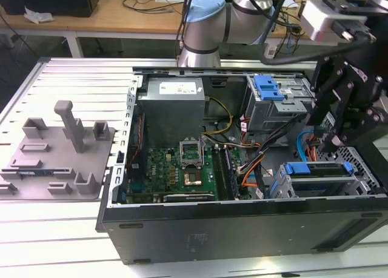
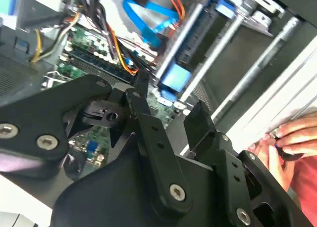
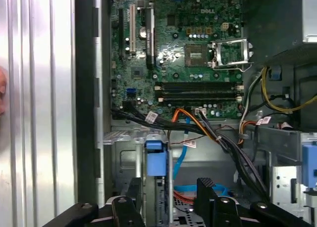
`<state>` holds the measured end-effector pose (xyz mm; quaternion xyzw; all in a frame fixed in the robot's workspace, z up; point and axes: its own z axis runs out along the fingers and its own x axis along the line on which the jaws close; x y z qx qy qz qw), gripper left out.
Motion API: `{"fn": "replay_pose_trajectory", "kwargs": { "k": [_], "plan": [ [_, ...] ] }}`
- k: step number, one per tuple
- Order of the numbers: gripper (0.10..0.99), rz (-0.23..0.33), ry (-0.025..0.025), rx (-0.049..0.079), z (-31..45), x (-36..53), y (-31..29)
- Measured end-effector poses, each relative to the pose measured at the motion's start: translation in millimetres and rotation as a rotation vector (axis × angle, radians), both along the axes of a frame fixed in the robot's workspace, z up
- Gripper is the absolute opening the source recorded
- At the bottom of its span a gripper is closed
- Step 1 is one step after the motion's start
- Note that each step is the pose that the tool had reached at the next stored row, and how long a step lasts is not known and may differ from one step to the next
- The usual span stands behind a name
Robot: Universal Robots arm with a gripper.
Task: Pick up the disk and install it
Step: 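Insert the first disk wire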
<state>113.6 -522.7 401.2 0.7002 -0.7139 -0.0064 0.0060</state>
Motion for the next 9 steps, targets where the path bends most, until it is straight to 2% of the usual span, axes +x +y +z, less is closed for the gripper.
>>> {"fn": "replay_pose_trajectory", "kwargs": {
  "k": [1,2,3,4,6,7,8,9],
  "plan": [
    [0.565,0.000,0.0000,-0.030,-0.2,0.0,10.6],
    [0.565,0.000,-0.0001,-0.067,-0.2,0.0,12.7],
    [0.565,0.000,-0.0002,-0.091,-0.3,0.0,13.9],
    [0.549,0.000,-0.0001,-0.109,-0.4,0.0,15.0],
    [0.416,0.000,-0.0002,-0.145,-0.7,0.0,17.4],
    [0.416,-0.001,-0.0001,-0.171,-1.1,0.0,19.2],
    [0.416,-0.003,-0.0001,-0.182,-1.8,0.0,19.9],
    [0.416,-0.009,-0.0003,-0.185,-2.3,-0.1,19.8]
  ]
}}
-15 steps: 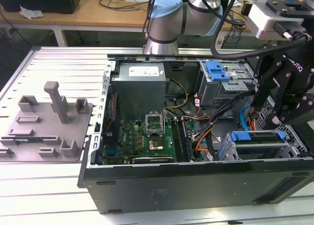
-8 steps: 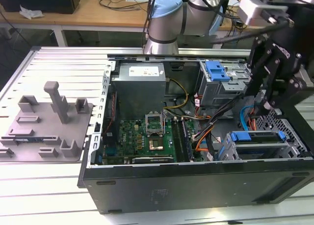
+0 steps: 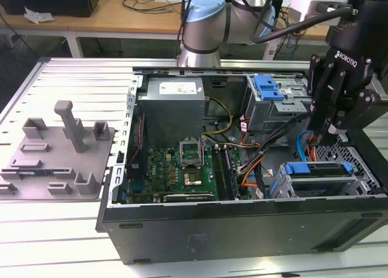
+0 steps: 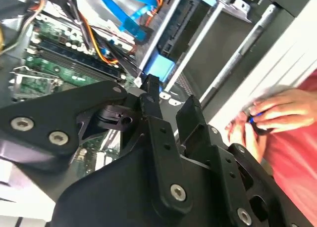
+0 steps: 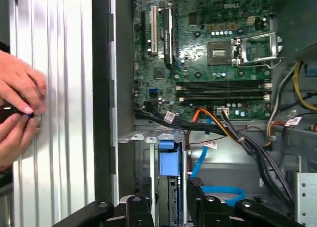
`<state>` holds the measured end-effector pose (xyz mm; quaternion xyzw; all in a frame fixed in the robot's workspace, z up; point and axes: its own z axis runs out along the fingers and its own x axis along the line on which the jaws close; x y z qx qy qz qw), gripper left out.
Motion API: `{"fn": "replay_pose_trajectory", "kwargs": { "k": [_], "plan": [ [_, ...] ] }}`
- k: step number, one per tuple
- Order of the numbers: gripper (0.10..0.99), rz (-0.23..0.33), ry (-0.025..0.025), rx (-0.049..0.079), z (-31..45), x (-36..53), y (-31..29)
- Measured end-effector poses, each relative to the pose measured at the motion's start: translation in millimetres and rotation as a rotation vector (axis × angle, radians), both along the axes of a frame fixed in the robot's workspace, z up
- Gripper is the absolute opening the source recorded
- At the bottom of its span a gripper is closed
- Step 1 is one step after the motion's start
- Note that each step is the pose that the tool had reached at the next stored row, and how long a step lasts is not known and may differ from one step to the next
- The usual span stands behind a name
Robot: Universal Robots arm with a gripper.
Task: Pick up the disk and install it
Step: 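Insert the first disk wire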
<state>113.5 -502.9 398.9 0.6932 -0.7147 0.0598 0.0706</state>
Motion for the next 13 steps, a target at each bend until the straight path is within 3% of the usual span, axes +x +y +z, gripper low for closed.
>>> {"fn": "replay_pose_trajectory", "kwargs": {
  "k": [5,6,8,10,13],
  "plan": [
    [0.416,-0.082,-0.0005,-0.005,-5.6,-0.8,0.0],
    [0.416,-0.085,-0.0007,-0.015,-6.7,-3.8,0.8],
    [0.416,-0.085,-0.0016,-0.032,-7.2,-5.9,8.4],
    [0.416,-0.085,-0.0028,-0.047,-7.9,-6.2,24.1],
    [0.416,-0.085,-0.0035,-0.050,-9.0,-6.3,41.5]
  ]
}}
